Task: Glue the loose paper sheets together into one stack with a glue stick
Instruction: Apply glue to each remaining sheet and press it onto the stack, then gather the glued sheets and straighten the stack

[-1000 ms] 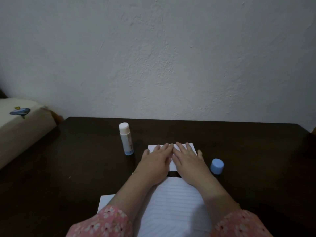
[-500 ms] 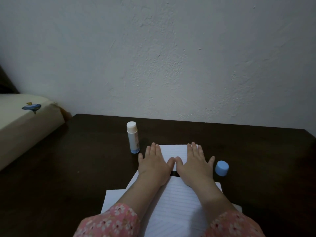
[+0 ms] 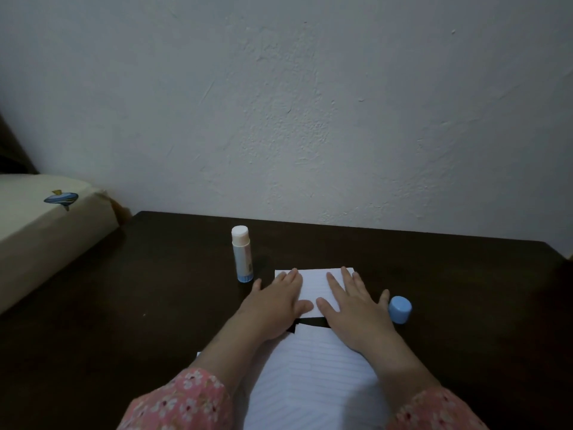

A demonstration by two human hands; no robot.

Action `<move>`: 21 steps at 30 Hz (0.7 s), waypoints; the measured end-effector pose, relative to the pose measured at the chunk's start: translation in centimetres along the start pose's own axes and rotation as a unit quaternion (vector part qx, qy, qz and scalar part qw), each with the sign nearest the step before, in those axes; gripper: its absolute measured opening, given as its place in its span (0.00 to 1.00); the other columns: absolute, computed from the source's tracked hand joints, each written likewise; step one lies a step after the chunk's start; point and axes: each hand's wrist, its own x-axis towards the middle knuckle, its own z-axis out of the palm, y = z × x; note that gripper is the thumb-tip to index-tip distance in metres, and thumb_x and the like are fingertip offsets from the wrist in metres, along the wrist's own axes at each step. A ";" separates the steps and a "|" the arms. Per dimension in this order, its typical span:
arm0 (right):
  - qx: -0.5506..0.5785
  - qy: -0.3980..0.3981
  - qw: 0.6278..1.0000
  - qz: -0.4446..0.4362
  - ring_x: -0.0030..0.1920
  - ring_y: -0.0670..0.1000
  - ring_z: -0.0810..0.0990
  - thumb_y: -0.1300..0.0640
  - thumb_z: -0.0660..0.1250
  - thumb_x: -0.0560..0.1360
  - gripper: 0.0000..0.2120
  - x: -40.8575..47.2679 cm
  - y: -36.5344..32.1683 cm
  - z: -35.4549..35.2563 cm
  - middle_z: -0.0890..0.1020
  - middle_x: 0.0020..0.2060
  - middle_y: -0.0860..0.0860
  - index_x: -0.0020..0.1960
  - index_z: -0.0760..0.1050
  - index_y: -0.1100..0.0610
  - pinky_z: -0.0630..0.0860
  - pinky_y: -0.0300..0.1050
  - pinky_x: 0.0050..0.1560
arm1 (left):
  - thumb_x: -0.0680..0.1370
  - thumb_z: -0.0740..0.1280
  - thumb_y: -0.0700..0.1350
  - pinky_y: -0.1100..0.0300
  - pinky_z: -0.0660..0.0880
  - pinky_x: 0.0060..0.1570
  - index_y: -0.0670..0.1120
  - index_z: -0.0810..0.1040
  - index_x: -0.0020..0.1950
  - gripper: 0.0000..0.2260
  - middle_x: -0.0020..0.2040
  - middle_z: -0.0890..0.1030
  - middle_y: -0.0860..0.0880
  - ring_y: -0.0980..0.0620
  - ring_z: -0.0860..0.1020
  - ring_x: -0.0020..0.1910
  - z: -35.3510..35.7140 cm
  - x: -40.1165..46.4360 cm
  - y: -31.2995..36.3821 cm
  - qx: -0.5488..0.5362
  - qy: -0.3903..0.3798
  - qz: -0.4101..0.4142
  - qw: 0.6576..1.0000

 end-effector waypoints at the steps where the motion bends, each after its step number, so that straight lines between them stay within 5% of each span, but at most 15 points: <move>1: 0.003 0.001 1.000 0.011 0.77 0.50 0.36 0.36 0.43 0.80 0.31 -0.1 0.0 0.0 0.36 0.77 0.47 0.78 0.37 0.44 0.37 0.68 0.71 | 0.83 0.52 0.56 0.42 0.43 0.73 0.50 0.47 0.79 0.27 0.79 0.45 0.53 0.53 0.45 0.77 0.0 -0.1 -0.2 -0.001 -0.004 -0.001 1.000; 6: 0.021 -0.010 0.999 0.026 0.77 0.50 0.37 0.34 0.46 0.78 0.36 -0.4 -0.1 -0.3 0.38 0.77 0.48 0.78 0.37 0.49 0.39 0.67 0.71 | 0.82 0.56 0.54 0.43 0.46 0.74 0.49 0.49 0.78 0.28 0.79 0.46 0.52 0.51 0.48 0.77 -1.0 -0.6 -0.3 -0.027 -0.035 -0.030 0.999; 10: 0.035 0.020 0.999 0.015 0.77 0.51 0.48 0.38 0.52 0.80 0.31 0.1 0.7 -1.5 0.50 0.78 0.48 0.78 0.49 0.48 0.48 0.65 0.72 | 0.78 0.65 0.54 0.53 0.69 0.65 0.49 0.69 0.70 0.22 0.69 0.72 0.49 0.50 0.72 0.65 -1.9 -0.1 -0.2 -0.102 0.047 -0.092 0.989; 14: 0.033 0.047 0.998 0.002 0.76 0.51 0.51 0.42 0.55 0.80 0.30 0.4 1.2 -1.8 0.52 0.77 0.47 0.78 0.49 0.45 0.51 0.62 0.72 | 0.78 0.65 0.54 0.50 0.65 0.66 0.51 0.68 0.71 0.22 0.74 0.64 0.52 0.49 0.62 0.71 -1.4 -0.1 0.0 -0.064 0.063 -0.057 0.994; 21: 0.055 0.066 0.996 -0.004 0.74 0.51 0.56 0.43 0.58 0.79 0.31 0.5 1.0 -1.8 0.59 0.75 0.46 0.78 0.50 0.45 0.55 0.58 0.71 | 0.77 0.66 0.54 0.49 0.64 0.68 0.52 0.61 0.75 0.29 0.72 0.66 0.50 0.50 0.59 0.73 -1.2 0.5 -0.2 -0.081 0.067 -0.073 0.992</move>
